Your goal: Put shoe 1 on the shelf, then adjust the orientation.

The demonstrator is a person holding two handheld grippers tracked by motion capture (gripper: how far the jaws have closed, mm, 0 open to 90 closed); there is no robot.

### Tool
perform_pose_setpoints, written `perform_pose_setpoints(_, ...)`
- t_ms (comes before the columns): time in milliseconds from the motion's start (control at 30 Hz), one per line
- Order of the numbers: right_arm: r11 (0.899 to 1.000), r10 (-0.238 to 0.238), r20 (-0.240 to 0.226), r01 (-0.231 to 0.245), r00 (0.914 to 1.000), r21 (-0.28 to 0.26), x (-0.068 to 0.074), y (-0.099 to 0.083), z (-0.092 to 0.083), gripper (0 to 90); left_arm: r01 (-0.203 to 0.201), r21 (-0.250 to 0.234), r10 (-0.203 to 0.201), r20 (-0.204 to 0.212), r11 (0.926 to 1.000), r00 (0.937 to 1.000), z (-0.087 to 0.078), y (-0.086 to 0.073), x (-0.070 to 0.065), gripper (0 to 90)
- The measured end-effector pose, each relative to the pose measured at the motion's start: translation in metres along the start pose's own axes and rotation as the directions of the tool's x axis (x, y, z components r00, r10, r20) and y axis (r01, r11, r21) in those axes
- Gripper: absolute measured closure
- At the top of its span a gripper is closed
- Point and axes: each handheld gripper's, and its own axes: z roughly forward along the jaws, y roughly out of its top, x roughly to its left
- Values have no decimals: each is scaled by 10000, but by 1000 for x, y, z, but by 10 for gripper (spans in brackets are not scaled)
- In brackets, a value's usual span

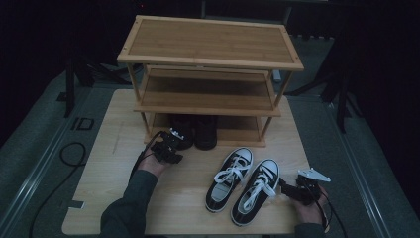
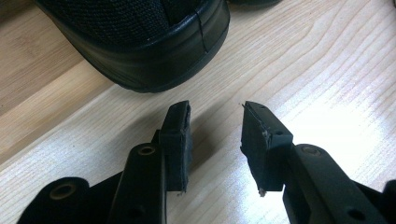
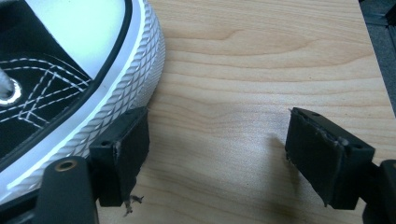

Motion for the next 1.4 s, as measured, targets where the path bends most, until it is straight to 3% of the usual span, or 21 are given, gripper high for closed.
perform_pose_setpoints(600,9999,-11,-46,11,10000,130,0,2,0,229,27,-71,-27,20,10000,10000,-7,-5,5,618)
perform_pose_setpoints(800,9969,-440,-366,462,9984,641,0,9,-4,373,84,-78,-84,12,9999,10000,-11,-9,11,615)
perform_pose_setpoints(967,9868,-1082,-604,1145,9923,1141,-1,17,-9,431,191,-73,-191,30,9998,9998,-14,-11,14,614)
perform_pose_setpoints(1133,9568,-1984,-1109,2170,9738,1936,3,25,-9,427,163,-71,-163,6,9998,9999,-15,-13,15,603)
perform_pose_setpoints(1267,9462,-2267,-1323,2504,9649,2049,5,33,-12,435,149,-180,-150,-56,9997,9999,-16,-15,15,595)
perform_pose_setpoints(1400,9403,-2373,-1668,2694,9570,2080,3,40,-16,507,209,-298,-211,-85,9993,9997,-16,-17,16,593)
